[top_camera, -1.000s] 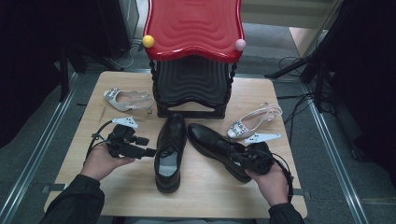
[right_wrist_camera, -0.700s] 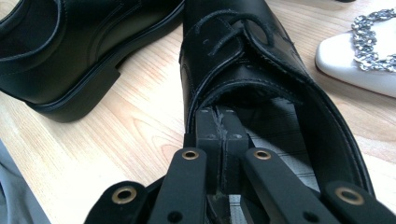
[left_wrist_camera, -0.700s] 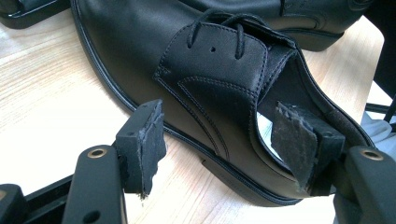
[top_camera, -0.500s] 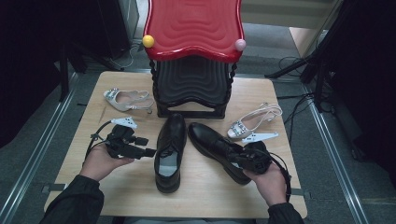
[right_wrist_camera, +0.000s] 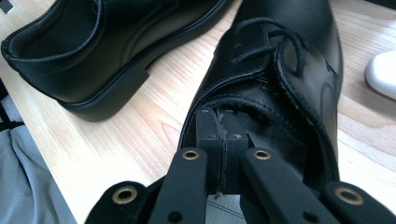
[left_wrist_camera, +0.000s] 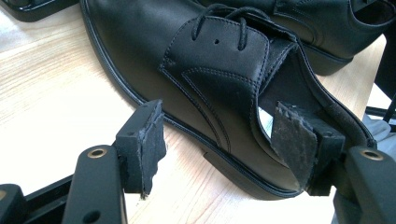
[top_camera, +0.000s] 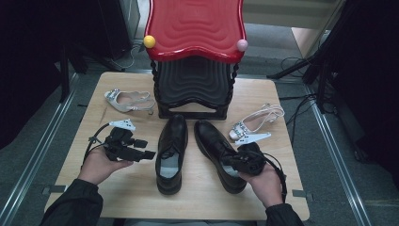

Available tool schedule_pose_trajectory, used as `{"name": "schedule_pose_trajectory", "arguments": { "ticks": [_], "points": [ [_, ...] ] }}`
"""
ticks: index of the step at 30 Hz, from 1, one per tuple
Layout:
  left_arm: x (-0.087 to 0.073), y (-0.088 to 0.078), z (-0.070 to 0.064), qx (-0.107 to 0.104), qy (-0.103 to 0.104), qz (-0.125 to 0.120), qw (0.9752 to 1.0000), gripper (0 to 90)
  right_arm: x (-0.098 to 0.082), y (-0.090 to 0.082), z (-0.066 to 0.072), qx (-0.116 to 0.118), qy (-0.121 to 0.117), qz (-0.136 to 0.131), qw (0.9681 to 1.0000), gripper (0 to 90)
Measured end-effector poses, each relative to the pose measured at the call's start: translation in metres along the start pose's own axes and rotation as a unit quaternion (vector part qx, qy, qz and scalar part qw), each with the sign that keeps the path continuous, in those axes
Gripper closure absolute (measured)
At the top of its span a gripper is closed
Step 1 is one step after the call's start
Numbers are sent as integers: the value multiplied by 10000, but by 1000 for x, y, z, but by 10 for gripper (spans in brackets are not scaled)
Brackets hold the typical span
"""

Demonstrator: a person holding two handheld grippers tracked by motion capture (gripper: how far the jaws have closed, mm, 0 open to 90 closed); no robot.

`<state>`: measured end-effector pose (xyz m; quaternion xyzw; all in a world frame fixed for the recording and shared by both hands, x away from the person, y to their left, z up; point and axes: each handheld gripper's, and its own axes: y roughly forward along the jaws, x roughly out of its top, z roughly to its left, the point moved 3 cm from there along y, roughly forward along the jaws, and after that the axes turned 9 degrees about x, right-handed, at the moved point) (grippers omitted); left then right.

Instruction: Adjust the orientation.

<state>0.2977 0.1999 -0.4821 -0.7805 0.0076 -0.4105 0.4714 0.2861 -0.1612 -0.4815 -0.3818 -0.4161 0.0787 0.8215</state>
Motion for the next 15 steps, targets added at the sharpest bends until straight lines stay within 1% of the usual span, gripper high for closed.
{"name": "schedule_pose_trajectory", "arguments": {
  "ticks": [3,15],
  "points": [
    [-1,-1,1,10,7,4,10000,346,2,3,2,45,-14,24,10000,900],
    [-9,-6,1,59,-104,-15,9999,346,10,17,10,258,-149,63,9995,900]
  ]
}}
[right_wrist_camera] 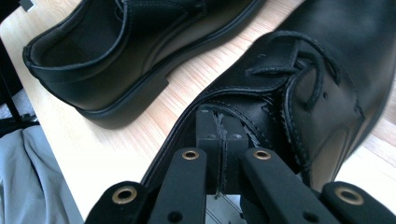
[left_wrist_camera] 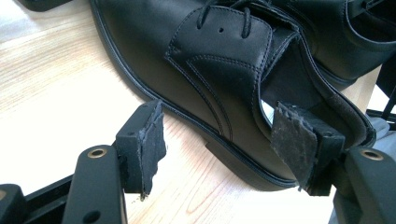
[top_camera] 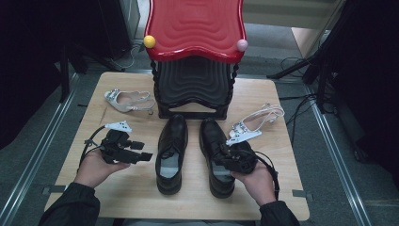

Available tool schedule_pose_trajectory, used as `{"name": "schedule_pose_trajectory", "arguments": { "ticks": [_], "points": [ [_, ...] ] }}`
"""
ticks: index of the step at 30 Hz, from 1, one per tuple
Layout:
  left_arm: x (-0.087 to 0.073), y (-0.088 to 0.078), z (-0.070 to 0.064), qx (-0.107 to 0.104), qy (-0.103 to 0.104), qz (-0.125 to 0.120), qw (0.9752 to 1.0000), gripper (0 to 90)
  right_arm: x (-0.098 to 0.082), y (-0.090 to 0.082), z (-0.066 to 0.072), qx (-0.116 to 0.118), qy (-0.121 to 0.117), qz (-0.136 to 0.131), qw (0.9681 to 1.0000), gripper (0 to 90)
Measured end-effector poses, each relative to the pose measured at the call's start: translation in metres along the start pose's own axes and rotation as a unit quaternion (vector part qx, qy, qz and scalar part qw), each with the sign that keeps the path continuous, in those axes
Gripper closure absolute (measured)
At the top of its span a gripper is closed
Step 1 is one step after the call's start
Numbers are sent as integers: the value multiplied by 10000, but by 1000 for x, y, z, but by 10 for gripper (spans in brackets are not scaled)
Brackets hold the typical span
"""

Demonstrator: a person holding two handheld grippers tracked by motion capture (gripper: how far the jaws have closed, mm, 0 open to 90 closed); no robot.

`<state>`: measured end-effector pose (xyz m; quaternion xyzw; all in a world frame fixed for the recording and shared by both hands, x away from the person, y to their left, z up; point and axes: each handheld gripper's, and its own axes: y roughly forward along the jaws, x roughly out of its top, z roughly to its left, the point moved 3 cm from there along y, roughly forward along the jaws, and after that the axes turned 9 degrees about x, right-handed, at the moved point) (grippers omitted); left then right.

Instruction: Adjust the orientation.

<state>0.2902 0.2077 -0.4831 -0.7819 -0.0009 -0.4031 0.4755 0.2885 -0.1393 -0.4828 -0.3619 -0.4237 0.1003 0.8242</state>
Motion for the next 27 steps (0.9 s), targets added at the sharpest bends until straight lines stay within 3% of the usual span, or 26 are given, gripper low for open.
{"name": "schedule_pose_trajectory", "arguments": {
  "ticks": [27],
  "points": [
    [-11,-6,-2,104,-96,-3,9999,347,17,30,12,262,-156,106,9995,900]
  ]
}}
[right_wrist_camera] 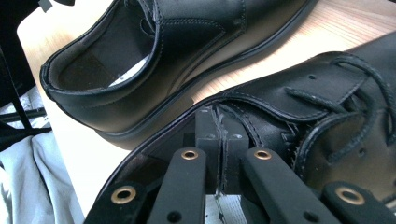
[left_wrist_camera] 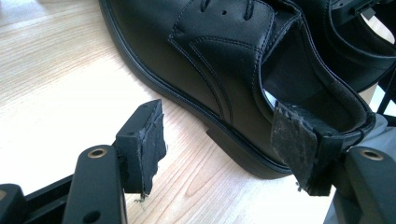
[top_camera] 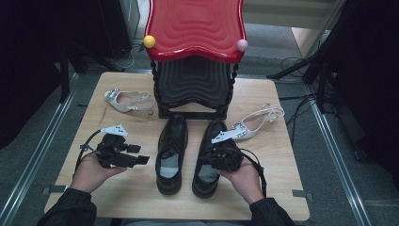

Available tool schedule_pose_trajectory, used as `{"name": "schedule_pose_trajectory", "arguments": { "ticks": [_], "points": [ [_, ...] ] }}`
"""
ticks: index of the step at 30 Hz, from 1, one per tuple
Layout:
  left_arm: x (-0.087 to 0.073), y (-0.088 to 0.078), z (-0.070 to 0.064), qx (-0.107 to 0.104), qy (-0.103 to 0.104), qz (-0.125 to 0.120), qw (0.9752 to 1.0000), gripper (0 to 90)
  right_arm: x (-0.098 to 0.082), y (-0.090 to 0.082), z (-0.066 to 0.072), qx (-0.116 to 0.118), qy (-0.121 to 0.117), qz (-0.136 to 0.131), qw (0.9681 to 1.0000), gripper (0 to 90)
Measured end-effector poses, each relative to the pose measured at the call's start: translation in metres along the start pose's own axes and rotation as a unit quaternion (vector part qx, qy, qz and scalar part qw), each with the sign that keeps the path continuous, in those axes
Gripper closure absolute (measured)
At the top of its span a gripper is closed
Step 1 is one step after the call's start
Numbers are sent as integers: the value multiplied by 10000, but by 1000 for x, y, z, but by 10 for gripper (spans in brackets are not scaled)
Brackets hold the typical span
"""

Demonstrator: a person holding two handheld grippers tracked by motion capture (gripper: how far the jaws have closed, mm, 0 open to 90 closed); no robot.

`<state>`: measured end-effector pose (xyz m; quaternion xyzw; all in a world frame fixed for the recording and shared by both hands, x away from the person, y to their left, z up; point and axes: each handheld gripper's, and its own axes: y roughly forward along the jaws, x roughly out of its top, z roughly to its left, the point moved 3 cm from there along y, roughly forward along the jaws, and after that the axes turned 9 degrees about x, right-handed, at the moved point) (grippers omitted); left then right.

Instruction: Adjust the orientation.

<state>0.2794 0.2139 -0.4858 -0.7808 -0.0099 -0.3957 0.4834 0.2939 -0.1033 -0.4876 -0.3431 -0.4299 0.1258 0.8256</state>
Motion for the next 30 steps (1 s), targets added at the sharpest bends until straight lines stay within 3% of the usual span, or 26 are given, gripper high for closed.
{"name": "schedule_pose_trajectory", "arguments": {
  "ticks": [15,18,26,30],
  "points": [
    [1,5,1,-68,-136,-71,9999,405,10,14,3,104,-17,-23,9999,900],
    [3,8,3,-101,-174,-63,9998,444,8,9,3,156,16,-25,9999,887],
    [10,15,6,-151,-139,-74,9998,581,5,-20,3,105,16,-437,9990,856],
    [14,17,10,-64,-108,-129,9998,666,-2,-35,-5,-91,77,-599,9981,737]
  ]
}}
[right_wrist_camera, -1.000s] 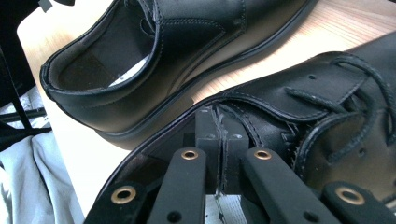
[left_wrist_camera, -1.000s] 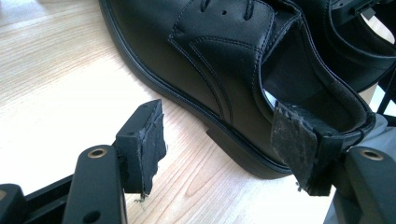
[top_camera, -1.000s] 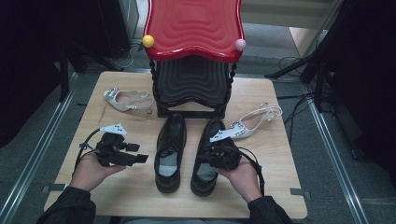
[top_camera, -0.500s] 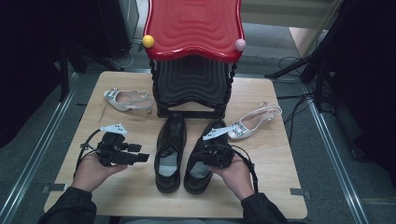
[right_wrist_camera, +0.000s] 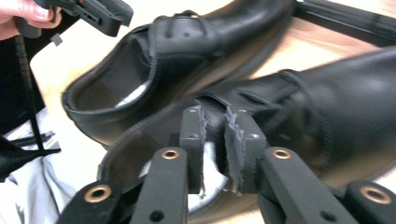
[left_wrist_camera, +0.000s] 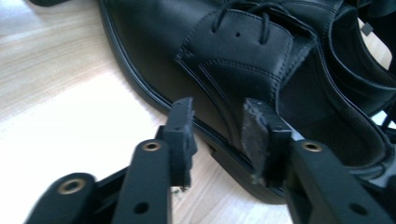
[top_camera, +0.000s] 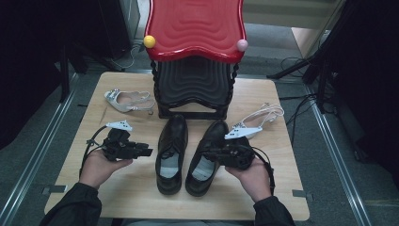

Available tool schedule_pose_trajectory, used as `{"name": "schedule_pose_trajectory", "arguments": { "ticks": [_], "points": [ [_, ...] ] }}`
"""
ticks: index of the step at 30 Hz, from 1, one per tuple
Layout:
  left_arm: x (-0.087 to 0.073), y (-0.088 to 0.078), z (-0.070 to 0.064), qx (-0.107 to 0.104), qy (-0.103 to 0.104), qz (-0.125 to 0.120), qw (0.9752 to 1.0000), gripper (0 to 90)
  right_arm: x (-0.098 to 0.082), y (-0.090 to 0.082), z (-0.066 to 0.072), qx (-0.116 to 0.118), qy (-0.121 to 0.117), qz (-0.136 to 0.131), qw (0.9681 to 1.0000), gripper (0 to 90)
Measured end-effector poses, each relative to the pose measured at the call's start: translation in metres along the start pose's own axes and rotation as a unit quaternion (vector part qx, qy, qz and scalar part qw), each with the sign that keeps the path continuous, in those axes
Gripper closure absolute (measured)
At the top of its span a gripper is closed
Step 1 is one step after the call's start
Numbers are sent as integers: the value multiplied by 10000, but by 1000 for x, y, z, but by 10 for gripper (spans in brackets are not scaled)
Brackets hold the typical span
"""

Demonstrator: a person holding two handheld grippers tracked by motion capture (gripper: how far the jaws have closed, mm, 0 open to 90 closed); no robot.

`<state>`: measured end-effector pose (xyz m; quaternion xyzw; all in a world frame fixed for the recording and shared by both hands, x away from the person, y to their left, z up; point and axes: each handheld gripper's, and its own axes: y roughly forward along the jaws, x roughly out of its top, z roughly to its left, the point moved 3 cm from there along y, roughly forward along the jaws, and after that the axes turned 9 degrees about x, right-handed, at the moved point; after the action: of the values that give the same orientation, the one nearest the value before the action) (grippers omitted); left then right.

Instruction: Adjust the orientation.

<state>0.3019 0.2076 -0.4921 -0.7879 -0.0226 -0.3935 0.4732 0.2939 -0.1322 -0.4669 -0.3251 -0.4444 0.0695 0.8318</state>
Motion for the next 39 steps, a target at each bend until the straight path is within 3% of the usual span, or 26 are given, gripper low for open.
{"name": "schedule_pose_trajectory", "arguments": {
  "ticks": [5,9,14,21,24,28,34,39],
  "points": [
    [6,3,9,180,-35,-111,9998,726,-12,-8,-16,-344,20,34,9994,597],
    [7,9,16,95,-135,-9,9999,772,-21,-9,-24,-444,94,23,9990,560],
    [10,19,17,27,-85,133,9999,848,-28,-9,-33,-553,152,-1,9984,563],
    [9,37,16,-35,36,355,9994,898,-31,-3,-44,-929,301,-102,9952,678],
    [8,42,16,-79,16,384,9992,899,-33,0,-48,-917,522,-177,9943,774],
    [6,46,15,-31,66,428,9991,899,-39,5,-55,-855,800,-76,9931,893],
    [4,52,13,-37,69,598,9982,899,-42,12,-62,-863,1010,59,9911,900],
    [3,54,13,-38,51,638,9979,899,-42,14,-62,-848,1019,58,9912,900]
  ]
}}
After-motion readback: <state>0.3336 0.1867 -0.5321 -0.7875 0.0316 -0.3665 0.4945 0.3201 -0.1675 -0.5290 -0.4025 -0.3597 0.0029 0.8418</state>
